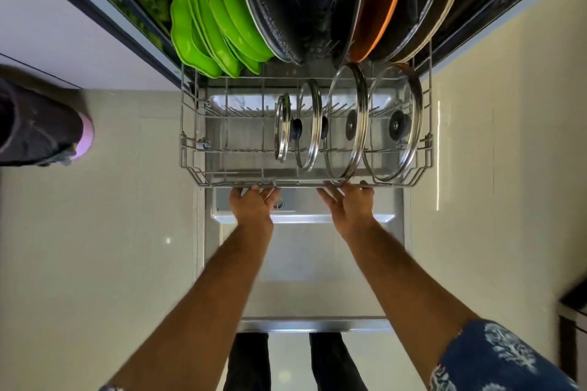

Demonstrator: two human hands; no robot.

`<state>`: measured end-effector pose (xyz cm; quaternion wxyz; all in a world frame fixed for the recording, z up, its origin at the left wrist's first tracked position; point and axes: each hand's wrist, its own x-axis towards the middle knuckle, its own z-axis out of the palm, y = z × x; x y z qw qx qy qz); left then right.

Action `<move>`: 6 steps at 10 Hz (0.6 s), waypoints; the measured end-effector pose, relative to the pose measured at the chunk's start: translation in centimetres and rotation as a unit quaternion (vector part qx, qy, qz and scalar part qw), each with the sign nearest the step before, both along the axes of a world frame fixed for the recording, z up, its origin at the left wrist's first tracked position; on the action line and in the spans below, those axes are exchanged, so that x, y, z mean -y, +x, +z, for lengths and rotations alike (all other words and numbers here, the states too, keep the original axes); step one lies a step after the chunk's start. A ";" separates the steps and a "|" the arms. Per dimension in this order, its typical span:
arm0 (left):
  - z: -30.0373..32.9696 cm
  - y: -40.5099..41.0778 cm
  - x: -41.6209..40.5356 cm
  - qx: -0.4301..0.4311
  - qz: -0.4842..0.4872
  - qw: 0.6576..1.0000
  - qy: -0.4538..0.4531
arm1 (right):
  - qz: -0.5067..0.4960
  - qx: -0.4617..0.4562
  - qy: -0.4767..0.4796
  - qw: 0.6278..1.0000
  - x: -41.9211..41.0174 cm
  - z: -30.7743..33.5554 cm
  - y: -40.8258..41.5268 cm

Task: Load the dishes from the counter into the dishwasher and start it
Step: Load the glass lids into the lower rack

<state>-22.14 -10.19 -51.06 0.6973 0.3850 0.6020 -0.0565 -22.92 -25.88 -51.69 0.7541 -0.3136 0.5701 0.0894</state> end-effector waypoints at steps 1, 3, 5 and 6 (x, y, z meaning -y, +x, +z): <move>-0.9 2.9 -0.4 0.017 -0.020 1.000 -0.012 | -0.009 0.018 0.014 1.000 0.4 -0.2 2.9; -1.0 9.3 -1.1 0.026 -0.108 0.994 -0.020 | 0.034 0.038 -0.052 0.997 0.5 -1.4 10.0; -2.2 14.5 -2.3 0.089 -0.211 0.973 -0.019 | 0.076 0.100 -0.077 0.989 1.0 -1.9 15.2; -3.0 17.3 -3.4 0.104 -0.269 0.957 0.010 | 0.109 0.115 -0.102 0.982 1.4 -2.2 17.3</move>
